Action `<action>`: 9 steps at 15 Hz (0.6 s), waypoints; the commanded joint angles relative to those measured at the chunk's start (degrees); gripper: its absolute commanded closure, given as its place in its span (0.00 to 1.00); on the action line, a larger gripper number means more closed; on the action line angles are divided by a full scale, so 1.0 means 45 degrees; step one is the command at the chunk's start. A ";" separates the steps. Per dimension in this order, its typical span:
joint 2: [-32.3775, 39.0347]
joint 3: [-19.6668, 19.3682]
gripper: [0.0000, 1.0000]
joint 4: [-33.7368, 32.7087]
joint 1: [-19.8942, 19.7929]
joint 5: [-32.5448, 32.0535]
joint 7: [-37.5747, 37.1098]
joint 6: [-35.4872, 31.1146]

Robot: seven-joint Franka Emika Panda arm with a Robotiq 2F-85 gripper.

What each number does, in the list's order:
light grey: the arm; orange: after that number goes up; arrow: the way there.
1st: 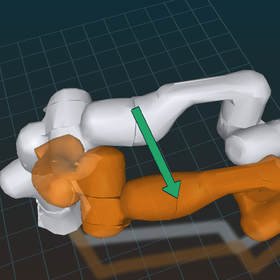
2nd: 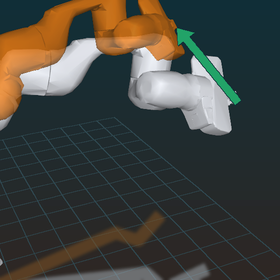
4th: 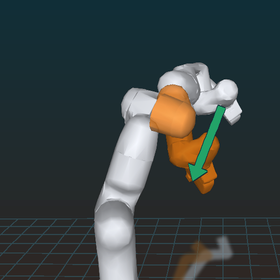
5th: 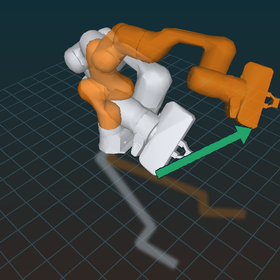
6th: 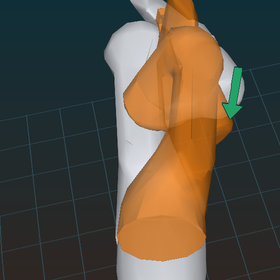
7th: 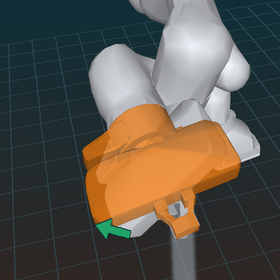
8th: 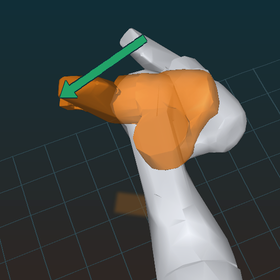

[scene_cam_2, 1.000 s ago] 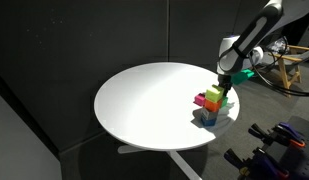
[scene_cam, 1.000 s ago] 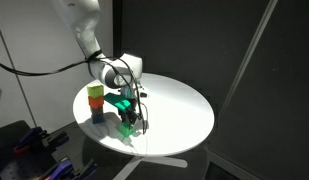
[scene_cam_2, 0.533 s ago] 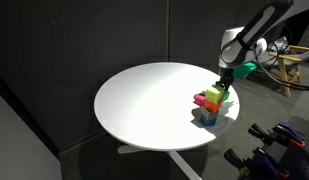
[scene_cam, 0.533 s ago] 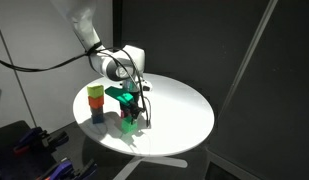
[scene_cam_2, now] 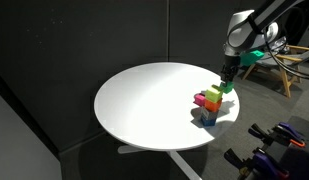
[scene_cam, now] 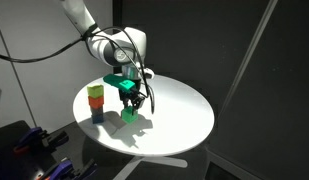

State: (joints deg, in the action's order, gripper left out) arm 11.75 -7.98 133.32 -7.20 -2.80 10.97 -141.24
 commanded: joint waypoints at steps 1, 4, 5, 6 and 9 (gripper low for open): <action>-0.1383 0.0032 0.73 0.0699 -0.0244 -0.0263 0.0727 0.0467; -0.2131 0.0025 0.73 0.1001 -0.0250 -0.0226 0.1167 0.0704; -0.2357 0.0024 0.73 0.1096 -0.0236 -0.0204 0.1272 0.0740; -0.2552 0.0022 0.73 0.1184 -0.0217 -0.0198 0.1362 0.0758; -0.3074 0.0011 0.73 0.1422 -0.0163 -0.0154 0.1593 0.0847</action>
State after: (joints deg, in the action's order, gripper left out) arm 1.78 -7.98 137.84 -7.67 -2.80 16.34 -138.95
